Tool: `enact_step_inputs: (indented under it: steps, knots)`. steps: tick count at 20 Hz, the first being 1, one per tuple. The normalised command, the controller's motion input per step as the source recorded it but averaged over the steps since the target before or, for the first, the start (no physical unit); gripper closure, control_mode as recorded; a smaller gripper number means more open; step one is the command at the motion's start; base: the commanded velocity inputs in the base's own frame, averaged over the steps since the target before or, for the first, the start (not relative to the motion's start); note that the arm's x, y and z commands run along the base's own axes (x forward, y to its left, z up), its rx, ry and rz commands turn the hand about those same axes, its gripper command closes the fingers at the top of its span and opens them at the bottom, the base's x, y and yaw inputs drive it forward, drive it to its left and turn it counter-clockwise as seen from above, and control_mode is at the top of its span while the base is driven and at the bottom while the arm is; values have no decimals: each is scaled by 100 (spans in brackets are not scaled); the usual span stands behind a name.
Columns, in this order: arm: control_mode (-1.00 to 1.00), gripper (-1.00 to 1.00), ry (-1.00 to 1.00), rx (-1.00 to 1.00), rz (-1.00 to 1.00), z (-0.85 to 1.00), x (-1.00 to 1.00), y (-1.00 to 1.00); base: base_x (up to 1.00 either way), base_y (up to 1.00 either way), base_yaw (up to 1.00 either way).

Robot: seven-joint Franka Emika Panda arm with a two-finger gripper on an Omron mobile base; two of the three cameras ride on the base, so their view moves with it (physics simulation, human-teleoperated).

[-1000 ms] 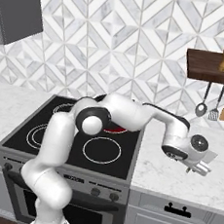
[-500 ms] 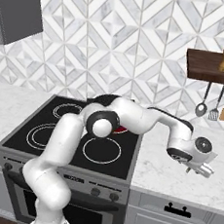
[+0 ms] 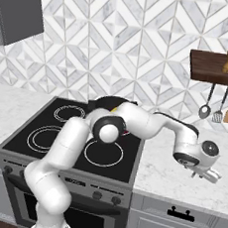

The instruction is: Put the lemon wedge and corn in the pot. Retrieve the spatula and lightly stir the vegetables in the pot.

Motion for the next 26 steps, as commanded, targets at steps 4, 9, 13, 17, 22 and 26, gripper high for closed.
enact_step_inputs:
  steps: [4, 9, 13, 17, 22, 26]
  knots:
    - [-100, 100, 0, -1, 0, -23, -28, 13, 0, 0, 0]
    - [-100, 100, -4, -4, 0, -1, -33, 14, 0, 0, 0]
    - [-100, 100, -6, -9, 0, 5, -17, 5, 0, 0, 0]
    - [-100, 100, -11, -15, 6, 52, -25, 24, 0, 0, 0]
    - [-100, 100, -9, -18, 21, 100, -54, 48, 0, 0, 0]
    - [-100, 100, 0, -23, 32, 98, -45, 66, 0, 0, 0]
